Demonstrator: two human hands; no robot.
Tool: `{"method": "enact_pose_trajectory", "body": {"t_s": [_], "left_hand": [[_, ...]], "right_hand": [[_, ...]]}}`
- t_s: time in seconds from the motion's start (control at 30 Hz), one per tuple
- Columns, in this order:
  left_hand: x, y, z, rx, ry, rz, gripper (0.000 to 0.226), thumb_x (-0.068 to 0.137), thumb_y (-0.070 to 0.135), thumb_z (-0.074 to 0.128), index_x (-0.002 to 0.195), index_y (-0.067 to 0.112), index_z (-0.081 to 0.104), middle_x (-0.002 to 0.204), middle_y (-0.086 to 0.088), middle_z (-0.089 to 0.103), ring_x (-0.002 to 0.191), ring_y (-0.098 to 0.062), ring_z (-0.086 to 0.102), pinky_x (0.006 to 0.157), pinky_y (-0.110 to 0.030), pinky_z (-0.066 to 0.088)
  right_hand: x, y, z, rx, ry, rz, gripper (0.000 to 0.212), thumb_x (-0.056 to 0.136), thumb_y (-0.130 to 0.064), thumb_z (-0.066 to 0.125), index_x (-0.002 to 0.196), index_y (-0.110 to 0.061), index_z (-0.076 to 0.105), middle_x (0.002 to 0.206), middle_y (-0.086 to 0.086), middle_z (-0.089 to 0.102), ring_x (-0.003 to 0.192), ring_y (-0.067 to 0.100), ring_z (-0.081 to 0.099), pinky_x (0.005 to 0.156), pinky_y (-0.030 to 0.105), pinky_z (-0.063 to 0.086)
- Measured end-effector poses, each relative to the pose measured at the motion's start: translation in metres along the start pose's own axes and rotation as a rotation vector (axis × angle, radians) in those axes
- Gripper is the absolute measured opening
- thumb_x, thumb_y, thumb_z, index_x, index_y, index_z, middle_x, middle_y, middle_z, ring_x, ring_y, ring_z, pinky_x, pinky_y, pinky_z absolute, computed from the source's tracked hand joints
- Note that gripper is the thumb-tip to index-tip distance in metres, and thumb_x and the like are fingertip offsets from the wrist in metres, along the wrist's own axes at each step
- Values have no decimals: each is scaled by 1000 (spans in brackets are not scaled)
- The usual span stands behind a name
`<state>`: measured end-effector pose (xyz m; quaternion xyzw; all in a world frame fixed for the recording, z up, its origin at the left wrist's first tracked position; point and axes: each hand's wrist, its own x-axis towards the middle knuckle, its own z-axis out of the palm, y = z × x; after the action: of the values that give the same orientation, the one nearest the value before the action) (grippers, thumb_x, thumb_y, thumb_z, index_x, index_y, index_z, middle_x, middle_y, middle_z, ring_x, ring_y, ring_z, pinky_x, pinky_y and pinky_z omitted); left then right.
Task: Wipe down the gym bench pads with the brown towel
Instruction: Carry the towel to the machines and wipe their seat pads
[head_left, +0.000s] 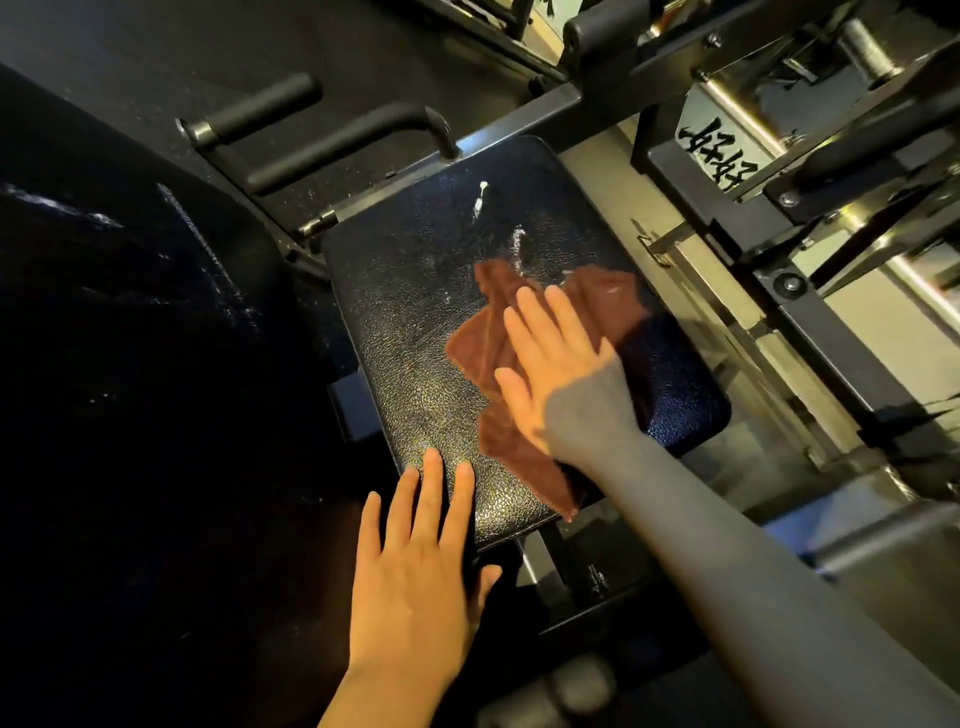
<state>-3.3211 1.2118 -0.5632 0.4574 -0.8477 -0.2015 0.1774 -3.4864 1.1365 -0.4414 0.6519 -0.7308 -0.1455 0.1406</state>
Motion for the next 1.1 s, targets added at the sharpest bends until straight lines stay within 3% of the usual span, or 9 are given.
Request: {"method": "enact_pose_trajectory", "body": {"t_s": [0.2, 0.3, 0.37, 0.47, 0.6, 0.77, 0.83, 0.93, 1.1], "left_hand": [[1, -1, -5, 23, -13, 22, 90, 57, 52, 89, 131, 9, 63, 140, -21, 54, 122, -39, 59, 100, -54, 29], [-1, 1, -14, 10, 7, 18, 83, 68, 48, 74, 139, 10, 53, 142, -20, 53, 125, -37, 57, 102, -54, 29], [-5, 3, -21, -28, 6, 8, 72, 73, 51, 56, 133, 12, 59, 139, -18, 57, 126, -34, 57, 103, -56, 28], [-7, 6, -47, -101, 70, 9, 59, 79, 49, 41, 116, 14, 73, 132, -15, 62, 125, -33, 58, 105, -55, 27], [-7, -16, -88, 19, 170, -31, 58, 80, 45, 44, 116, 9, 72, 123, -18, 66, 122, -39, 58, 109, -62, 25], [-15, -46, -116, 220, -135, -151, 64, 78, 47, 41, 112, 4, 74, 121, -32, 62, 123, -50, 53, 109, -68, 12], [-13, -37, -127, 261, -248, -186, 53, 93, 42, 37, 136, 21, 59, 145, -28, 45, 141, -45, 35, 112, -67, 1], [-10, -32, -124, 413, -218, -156, 68, 101, 59, 15, 157, 24, 2, 166, -10, -1, 152, -32, -11, 105, -65, -21], [-12, -36, -120, 413, -167, -165, 71, 98, 63, 21, 158, 25, 11, 166, -8, 9, 153, -31, -7, 101, -61, -27]], "right_hand": [[-9, -20, 17, 27, -55, -321, 64, 92, -47, 27, 145, -20, 48, 159, -2, 33, 147, 18, 28, 88, 41, 52], [-5, 14, 0, 40, 51, -73, 60, 98, -48, 29, 151, -23, 37, 165, 4, 14, 150, 19, 13, 95, 50, 49], [-6, 35, -13, -12, -56, 139, 59, 102, -49, 24, 157, -31, 13, 165, -1, -14, 150, 18, -13, 112, 58, 26], [-10, 36, -14, -109, -66, 149, 61, 101, -50, 16, 158, -30, 7, 165, -2, -12, 151, 21, -15, 115, 63, 0], [-28, 10, 10, -95, 41, -18, 64, 93, -52, 26, 149, -26, 42, 162, 5, 25, 149, 29, 19, 108, 72, 17], [-43, -58, 37, 92, 46, -376, 53, 90, -46, 40, 137, -29, 57, 155, 2, 40, 145, 23, 34, 93, 57, 45], [-17, -65, 40, 103, 44, -410, 52, 90, -46, 38, 134, -30, 60, 152, 2, 44, 143, 21, 37, 86, 47, 49], [31, -64, 37, 99, -12, -433, 55, 93, -49, 29, 137, -32, 57, 155, 2, 40, 144, 23, 35, 91, 49, 47], [55, -63, 39, 99, 10, -403, 58, 97, -47, 21, 147, -29, 45, 161, 3, 27, 148, 23, 25, 106, 48, 37]]}}
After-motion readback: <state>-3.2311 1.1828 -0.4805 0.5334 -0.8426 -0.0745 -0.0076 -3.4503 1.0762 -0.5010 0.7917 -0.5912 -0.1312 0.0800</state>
